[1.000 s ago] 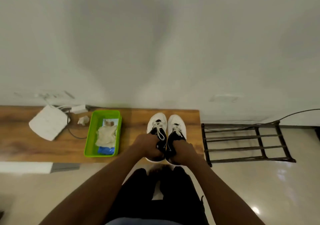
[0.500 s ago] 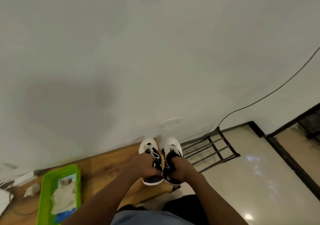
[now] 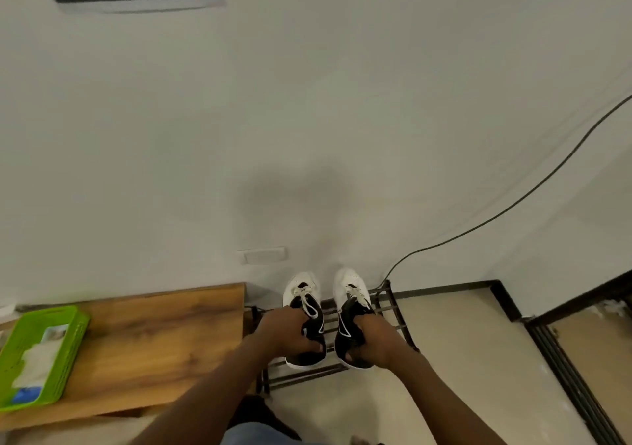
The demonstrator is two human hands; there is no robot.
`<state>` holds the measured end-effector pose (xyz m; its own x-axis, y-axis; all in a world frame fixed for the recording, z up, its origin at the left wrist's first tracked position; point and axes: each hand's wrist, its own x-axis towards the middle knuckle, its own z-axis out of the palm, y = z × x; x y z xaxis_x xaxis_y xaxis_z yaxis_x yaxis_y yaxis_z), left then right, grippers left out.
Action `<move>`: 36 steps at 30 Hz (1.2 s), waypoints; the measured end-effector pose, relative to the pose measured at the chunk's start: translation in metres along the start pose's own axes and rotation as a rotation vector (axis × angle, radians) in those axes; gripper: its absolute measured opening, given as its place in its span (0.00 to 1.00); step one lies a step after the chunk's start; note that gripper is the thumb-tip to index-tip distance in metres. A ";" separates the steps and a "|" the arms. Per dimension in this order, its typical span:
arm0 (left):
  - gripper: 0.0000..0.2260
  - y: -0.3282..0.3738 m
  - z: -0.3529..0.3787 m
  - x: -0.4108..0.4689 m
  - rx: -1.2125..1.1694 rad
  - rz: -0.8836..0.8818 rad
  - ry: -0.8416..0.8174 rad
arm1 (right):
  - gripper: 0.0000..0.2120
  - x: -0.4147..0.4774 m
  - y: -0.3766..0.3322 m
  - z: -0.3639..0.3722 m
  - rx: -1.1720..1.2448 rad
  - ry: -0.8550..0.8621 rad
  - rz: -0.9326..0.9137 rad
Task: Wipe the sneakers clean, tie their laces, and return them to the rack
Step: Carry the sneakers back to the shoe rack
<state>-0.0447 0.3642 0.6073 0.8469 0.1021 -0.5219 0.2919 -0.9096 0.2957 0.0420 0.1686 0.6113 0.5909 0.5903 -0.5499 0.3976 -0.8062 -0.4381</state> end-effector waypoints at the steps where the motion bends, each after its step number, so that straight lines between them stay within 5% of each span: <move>1: 0.25 0.020 0.004 0.001 -0.014 -0.021 -0.004 | 0.12 -0.010 0.020 -0.012 -0.001 -0.025 -0.022; 13: 0.23 0.109 0.112 0.011 -0.246 -0.045 -0.206 | 0.15 -0.037 0.140 0.006 0.044 -0.256 -0.039; 18: 0.17 0.113 0.192 0.036 -0.406 -0.134 -0.384 | 0.11 -0.009 0.179 0.076 0.009 -0.404 -0.068; 21: 0.15 0.099 0.260 0.066 -0.436 -0.205 -0.399 | 0.16 0.027 0.216 0.147 0.026 -0.482 -0.049; 25: 0.17 0.069 0.358 0.109 -0.476 -0.346 -0.285 | 0.17 0.080 0.245 0.229 -0.069 -0.402 -0.065; 30: 0.14 0.021 0.452 0.185 -0.212 -0.405 -0.049 | 0.20 0.171 0.291 0.337 -0.249 -0.181 -0.074; 36: 0.11 -0.011 0.489 0.259 -0.152 -0.397 0.198 | 0.23 0.251 0.320 0.380 -0.325 0.160 -0.123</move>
<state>-0.0453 0.2036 0.0778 0.7211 0.5185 -0.4596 0.6595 -0.7169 0.2260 0.0508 0.0737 0.0634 0.6173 0.6900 -0.3779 0.6586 -0.7160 -0.2316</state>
